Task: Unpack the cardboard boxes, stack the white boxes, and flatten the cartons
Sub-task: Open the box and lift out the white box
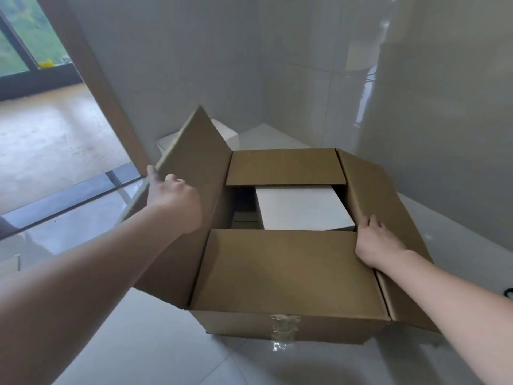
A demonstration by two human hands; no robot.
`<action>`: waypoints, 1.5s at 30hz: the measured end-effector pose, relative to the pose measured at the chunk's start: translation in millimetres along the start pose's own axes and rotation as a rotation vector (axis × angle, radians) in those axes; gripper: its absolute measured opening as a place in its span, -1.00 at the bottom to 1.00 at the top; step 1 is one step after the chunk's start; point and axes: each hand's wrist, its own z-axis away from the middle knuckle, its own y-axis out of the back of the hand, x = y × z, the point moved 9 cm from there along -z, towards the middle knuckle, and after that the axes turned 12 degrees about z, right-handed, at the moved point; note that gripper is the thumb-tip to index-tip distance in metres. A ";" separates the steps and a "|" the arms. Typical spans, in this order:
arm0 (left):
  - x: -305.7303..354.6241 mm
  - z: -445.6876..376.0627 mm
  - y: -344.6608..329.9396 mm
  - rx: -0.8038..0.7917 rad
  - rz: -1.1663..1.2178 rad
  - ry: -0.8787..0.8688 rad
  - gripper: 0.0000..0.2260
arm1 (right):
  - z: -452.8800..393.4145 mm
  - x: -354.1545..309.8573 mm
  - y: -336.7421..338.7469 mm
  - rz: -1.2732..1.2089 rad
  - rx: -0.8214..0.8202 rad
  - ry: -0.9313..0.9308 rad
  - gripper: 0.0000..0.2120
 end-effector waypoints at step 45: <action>42.1 51.7 -170.2 -0.169 1.067 0.086 -0.75 | 59.9 -18.6 -8.1 0.091 0.245 0.340 -0.56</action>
